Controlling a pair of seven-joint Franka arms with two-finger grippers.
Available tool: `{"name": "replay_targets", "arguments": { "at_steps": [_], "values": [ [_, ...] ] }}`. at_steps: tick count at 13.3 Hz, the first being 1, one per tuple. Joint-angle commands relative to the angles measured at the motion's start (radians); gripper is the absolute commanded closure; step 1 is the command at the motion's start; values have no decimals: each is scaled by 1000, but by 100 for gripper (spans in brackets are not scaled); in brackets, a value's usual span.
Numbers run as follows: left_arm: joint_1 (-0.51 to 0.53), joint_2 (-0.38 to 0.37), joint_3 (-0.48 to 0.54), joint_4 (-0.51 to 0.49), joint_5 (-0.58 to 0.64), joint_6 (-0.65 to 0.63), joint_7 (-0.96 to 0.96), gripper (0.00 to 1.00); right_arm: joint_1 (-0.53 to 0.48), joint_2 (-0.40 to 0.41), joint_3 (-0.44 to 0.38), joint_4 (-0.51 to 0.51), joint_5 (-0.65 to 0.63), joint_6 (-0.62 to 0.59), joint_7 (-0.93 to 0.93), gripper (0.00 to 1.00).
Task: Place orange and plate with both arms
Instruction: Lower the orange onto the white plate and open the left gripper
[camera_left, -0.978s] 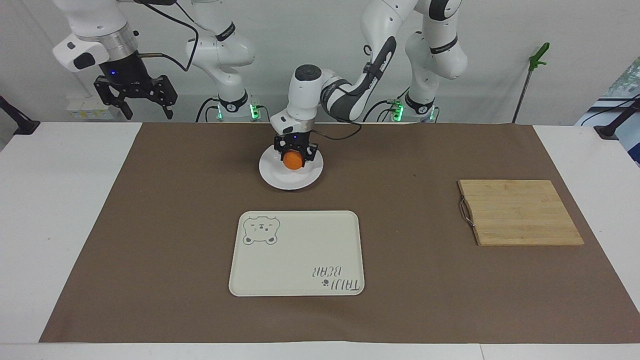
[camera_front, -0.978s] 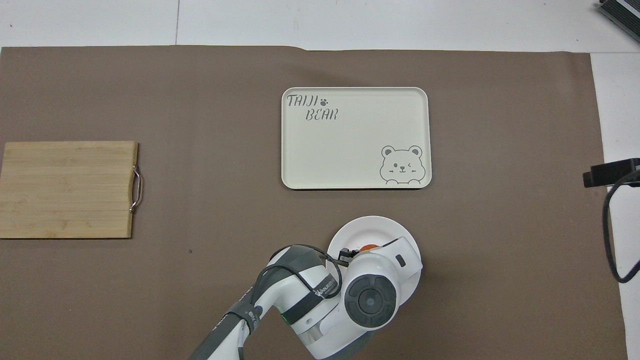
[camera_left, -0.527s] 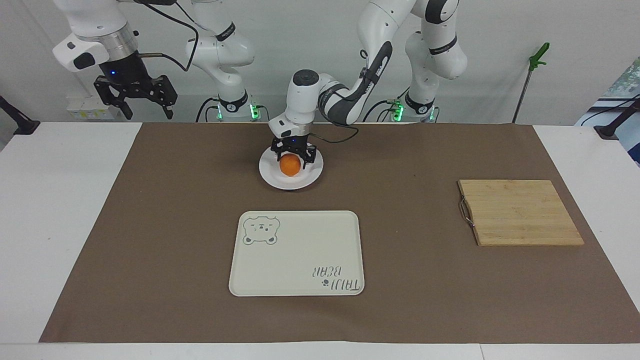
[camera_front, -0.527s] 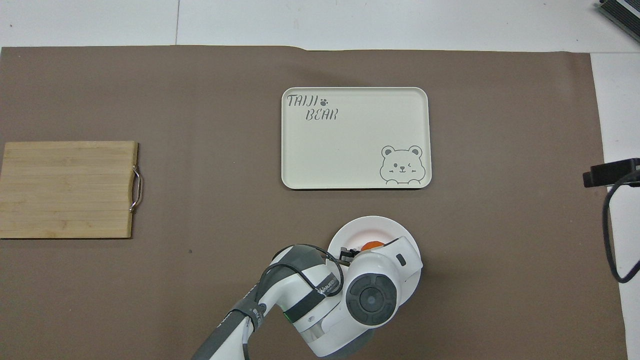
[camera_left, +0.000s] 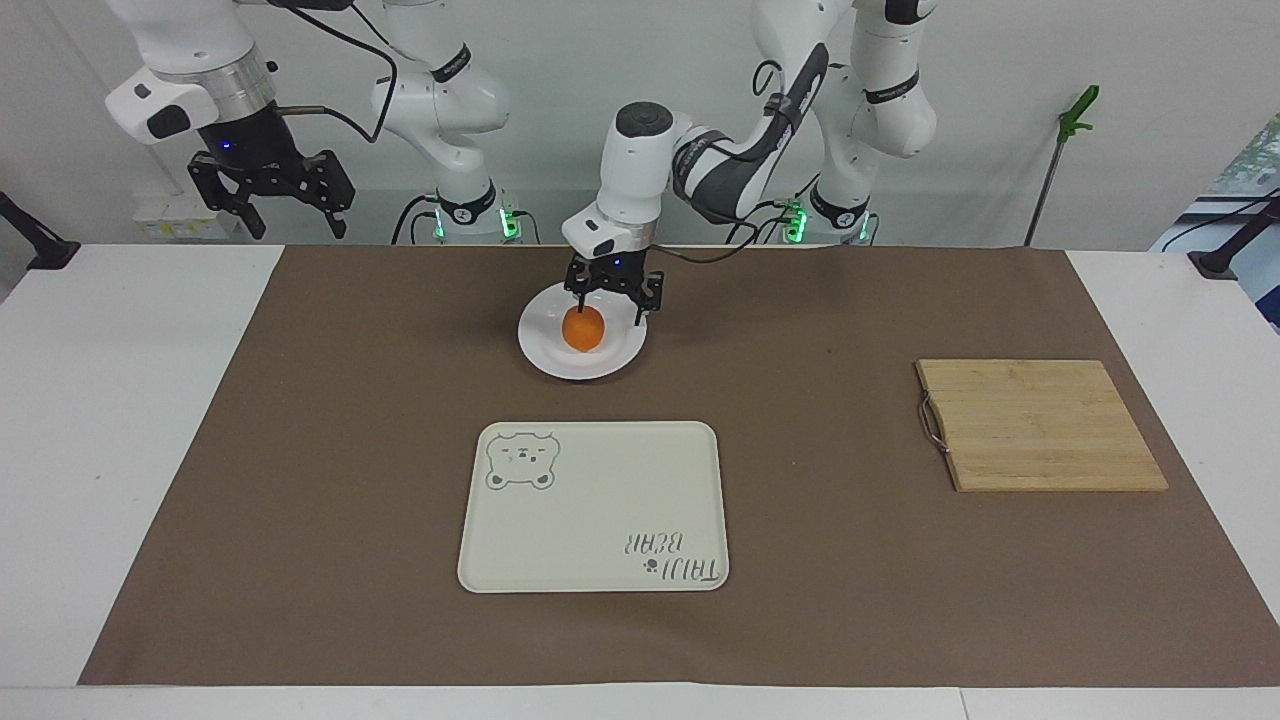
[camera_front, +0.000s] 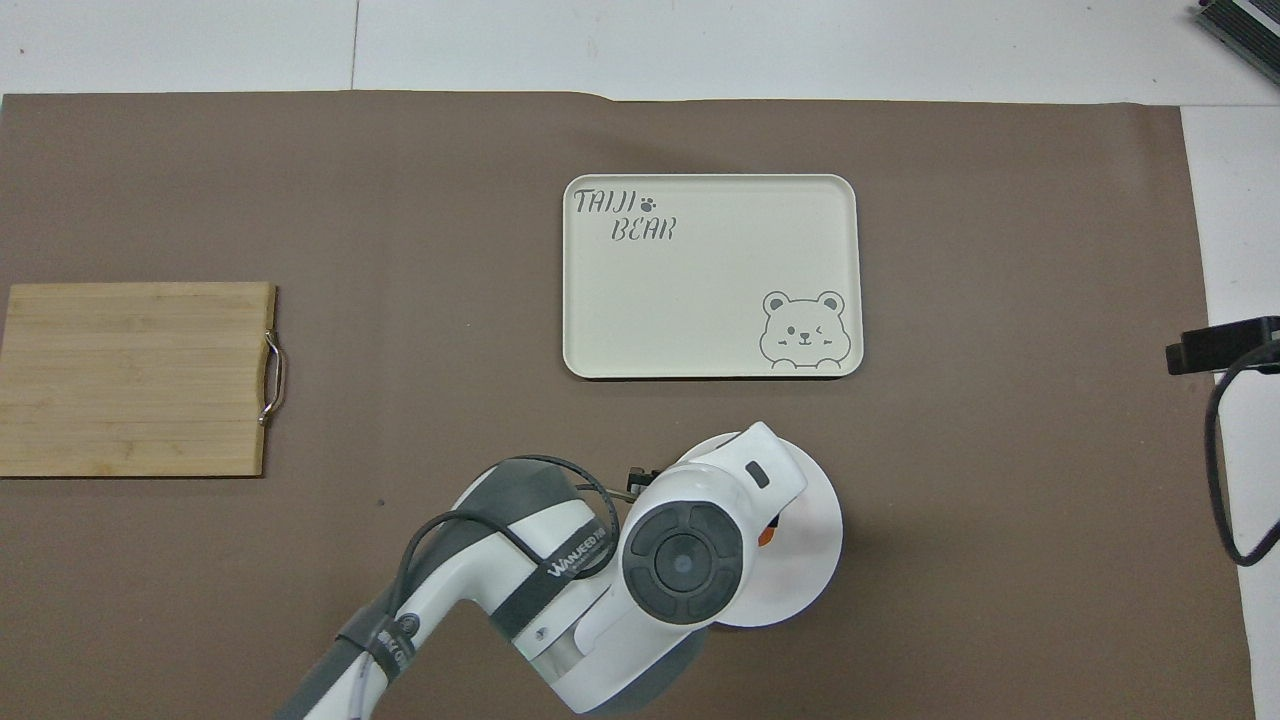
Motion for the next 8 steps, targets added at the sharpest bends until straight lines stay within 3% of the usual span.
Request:
{"name": "replay_targets", "arguments": {
  "at_steps": [1,8],
  "values": [
    [94,-59,-4,-6,11,-49,35,0,-9,-4,1,-9,18,7,-21,0],
    [472,-220,-4,27,21,-222,511,0,-9,-4,1,-9,18,7,-21,0]
  ]
}}
